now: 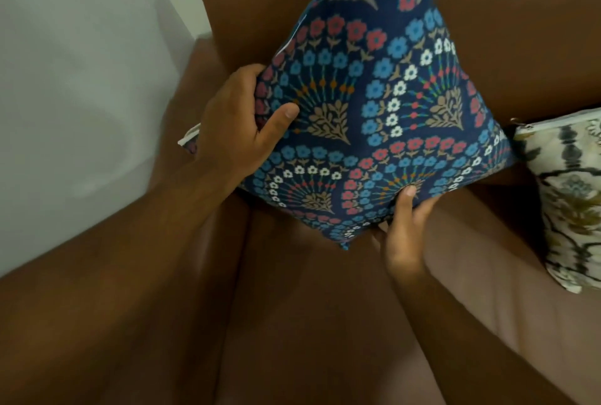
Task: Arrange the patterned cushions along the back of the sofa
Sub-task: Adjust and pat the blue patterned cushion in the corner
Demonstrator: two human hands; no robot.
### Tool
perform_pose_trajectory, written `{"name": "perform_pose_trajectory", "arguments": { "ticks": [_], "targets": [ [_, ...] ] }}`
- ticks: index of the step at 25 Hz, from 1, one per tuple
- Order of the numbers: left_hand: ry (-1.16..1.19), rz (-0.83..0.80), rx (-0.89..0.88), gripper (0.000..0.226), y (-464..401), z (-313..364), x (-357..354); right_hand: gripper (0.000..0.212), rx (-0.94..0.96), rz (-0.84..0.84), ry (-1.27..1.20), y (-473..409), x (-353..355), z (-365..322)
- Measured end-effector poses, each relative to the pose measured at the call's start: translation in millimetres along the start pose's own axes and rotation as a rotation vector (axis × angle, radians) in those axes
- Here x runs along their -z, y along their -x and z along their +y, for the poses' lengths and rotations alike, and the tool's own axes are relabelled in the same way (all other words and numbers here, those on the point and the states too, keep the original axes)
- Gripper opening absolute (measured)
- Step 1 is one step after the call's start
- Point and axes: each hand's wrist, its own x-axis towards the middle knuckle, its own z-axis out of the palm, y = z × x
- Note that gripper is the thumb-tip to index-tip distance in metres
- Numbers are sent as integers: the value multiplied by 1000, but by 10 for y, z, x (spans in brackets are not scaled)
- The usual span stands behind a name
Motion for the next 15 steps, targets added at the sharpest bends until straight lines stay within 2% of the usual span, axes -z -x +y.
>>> {"name": "perform_pose_trajectory", "arguments": {
  "ticks": [2,5,9,11,14,15],
  "targets": [
    [-57,73,28,69,56,-84,160,72,-1,-44,90,43,-130,6],
    [-75,83,113,75,160,-263,387,72,-33,-144,102,94,-417,17],
    [-115,93,87,80,232,-307,353,75,-3,-185,96,82,-455,32],
    [-107,99,69,84,197,-285,357,77,76,-151,129,83,-342,18],
    [-122,91,84,94,182,-249,384,86,-9,2,5,37,-154,-176],
    [-129,68,120,94,175,-228,378,87,-40,2,-55,-10,-131,-250]
  ]
}}
